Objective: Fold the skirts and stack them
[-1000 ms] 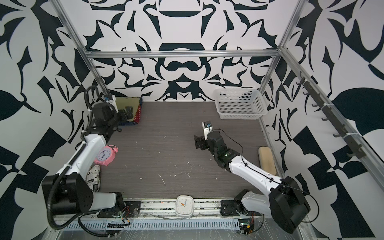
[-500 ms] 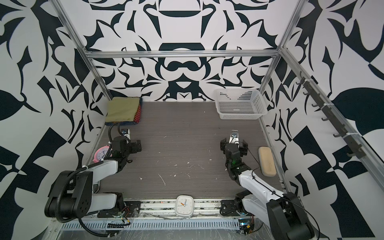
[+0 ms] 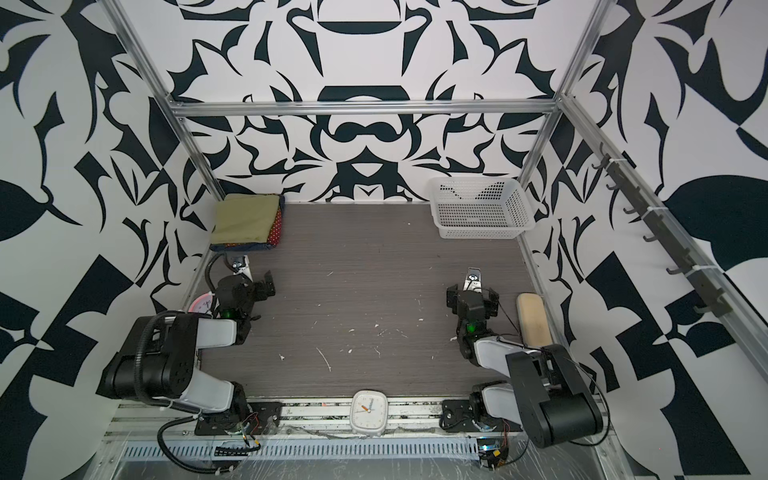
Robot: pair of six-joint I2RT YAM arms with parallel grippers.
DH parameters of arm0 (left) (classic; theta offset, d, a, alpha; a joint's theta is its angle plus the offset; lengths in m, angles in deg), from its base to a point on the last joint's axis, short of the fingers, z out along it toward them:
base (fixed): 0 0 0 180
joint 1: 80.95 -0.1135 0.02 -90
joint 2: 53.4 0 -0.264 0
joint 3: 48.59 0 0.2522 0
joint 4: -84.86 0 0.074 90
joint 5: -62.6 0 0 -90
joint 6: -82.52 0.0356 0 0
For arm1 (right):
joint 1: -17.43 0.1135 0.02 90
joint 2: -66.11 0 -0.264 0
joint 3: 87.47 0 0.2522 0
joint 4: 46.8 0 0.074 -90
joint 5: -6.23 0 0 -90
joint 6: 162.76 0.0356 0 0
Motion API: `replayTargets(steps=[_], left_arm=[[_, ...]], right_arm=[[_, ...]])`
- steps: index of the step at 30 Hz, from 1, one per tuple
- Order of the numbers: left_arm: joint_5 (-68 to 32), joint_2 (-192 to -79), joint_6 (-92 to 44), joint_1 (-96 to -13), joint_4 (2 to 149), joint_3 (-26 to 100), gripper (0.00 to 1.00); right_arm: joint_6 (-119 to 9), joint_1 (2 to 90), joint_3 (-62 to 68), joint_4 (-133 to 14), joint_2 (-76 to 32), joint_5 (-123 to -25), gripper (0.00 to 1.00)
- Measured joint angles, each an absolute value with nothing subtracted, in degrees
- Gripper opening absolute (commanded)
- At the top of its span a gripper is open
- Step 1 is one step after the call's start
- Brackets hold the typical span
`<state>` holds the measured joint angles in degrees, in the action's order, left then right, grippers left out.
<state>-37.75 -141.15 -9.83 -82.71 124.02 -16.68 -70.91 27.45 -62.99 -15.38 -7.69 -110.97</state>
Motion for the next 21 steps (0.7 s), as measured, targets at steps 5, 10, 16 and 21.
replayTargets(steps=[5, 10, 16, 21], left_arm=[[-34.16, -142.0, -10.0, -83.06, 128.37, -20.07, 1.0], [-31.63, -142.13, -11.71, -85.29, 123.59, -13.68, 0.99], [-30.03, -142.13, -13.46, -87.59, 122.3, -12.72, 1.0], [-29.33, -142.13, -13.7, -87.52, 122.03, -12.72, 0.99]], right_arm=[[-71.81, 25.77, -63.34, -2.15, -16.26, -105.44, 1.0], [-71.96, 24.74, -62.77, 2.79, -24.54, -102.62, 1.0], [-70.83, 22.4, -55.93, -2.83, -24.41, -101.52, 1.0], [-70.5, 22.38, -55.85, -4.05, -24.24, -100.61, 1.0]])
